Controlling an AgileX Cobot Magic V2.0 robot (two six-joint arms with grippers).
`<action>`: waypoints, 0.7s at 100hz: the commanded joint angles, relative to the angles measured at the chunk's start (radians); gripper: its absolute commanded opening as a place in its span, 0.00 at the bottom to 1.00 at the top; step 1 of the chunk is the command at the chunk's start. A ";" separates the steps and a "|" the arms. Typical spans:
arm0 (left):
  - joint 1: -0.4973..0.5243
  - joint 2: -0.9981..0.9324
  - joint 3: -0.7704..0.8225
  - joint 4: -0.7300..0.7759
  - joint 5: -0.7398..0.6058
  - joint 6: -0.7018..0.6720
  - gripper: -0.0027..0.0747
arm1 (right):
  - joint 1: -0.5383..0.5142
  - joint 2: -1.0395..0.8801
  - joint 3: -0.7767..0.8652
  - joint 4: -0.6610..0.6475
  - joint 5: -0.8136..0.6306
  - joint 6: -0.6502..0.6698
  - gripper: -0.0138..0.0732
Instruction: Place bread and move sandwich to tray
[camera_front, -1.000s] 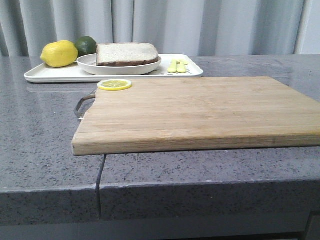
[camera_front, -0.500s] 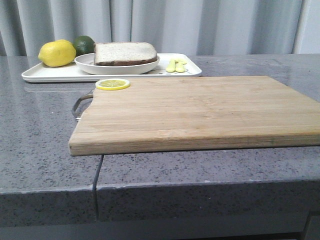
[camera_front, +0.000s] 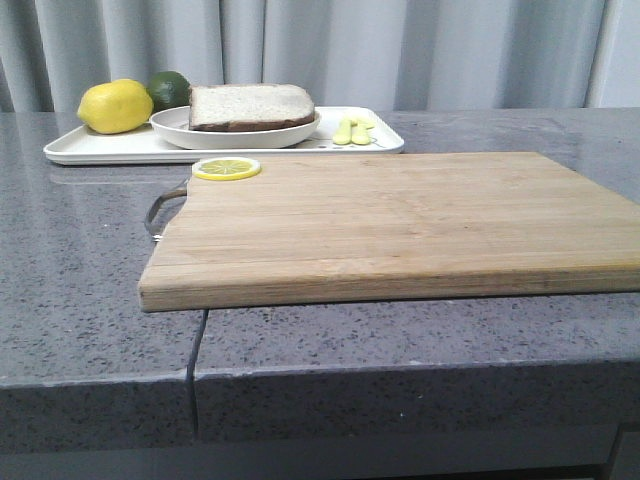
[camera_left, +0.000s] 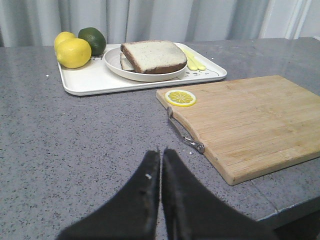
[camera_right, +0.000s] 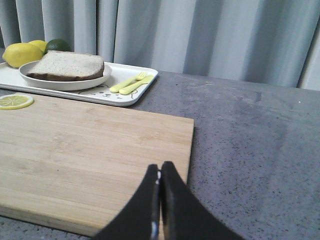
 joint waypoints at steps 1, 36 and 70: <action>0.000 -0.009 -0.023 -0.024 -0.075 0.003 0.01 | -0.006 0.008 -0.026 -0.001 -0.082 0.000 0.08; 0.000 -0.009 0.006 0.052 -0.184 0.003 0.01 | -0.006 0.008 -0.026 -0.001 -0.082 0.000 0.08; 0.002 -0.009 0.290 0.291 -0.831 -0.025 0.01 | -0.006 0.008 -0.026 -0.001 -0.082 0.000 0.08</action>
